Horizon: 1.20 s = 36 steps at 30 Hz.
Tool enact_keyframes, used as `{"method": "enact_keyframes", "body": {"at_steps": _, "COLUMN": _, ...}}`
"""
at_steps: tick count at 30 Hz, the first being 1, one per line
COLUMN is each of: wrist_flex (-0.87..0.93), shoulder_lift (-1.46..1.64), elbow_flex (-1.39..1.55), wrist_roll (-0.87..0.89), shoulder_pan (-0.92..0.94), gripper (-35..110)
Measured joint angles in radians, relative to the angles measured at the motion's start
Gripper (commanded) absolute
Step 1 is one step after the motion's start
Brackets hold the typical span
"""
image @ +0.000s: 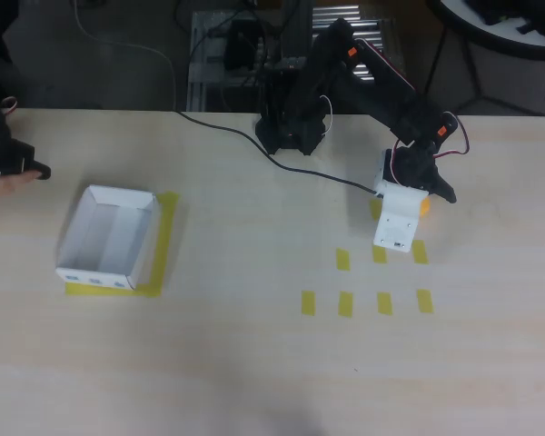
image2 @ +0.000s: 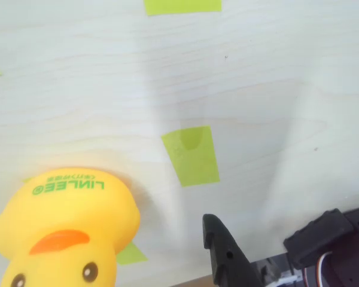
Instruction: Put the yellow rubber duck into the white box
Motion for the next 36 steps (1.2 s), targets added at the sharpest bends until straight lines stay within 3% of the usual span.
{"method": "enact_keyframes", "body": {"at_steps": 5, "wrist_flex": -0.008, "shoulder_lift": -0.005, "elbow_flex": 0.008, "wrist_roll": 0.009, "shoulder_pan": 0.000, "gripper": 57}}
{"method": "enact_keyframes", "body": {"at_steps": 9, "wrist_flex": -0.018, "shoulder_lift": -0.015, "elbow_flex": 0.008, "wrist_roll": 0.017, "shoulder_pan": 0.000, "gripper": 37}}
{"method": "enact_keyframes", "body": {"at_steps": 16, "wrist_flex": -0.032, "shoulder_lift": -0.032, "elbow_flex": 0.008, "wrist_roll": 0.032, "shoulder_pan": 0.000, "gripper": 23}}
{"method": "enact_keyframes", "body": {"at_steps": 36, "wrist_flex": -0.071, "shoulder_lift": -0.041, "elbow_flex": -0.104, "wrist_roll": 0.218, "shoulder_pan": 0.014, "gripper": 0}}
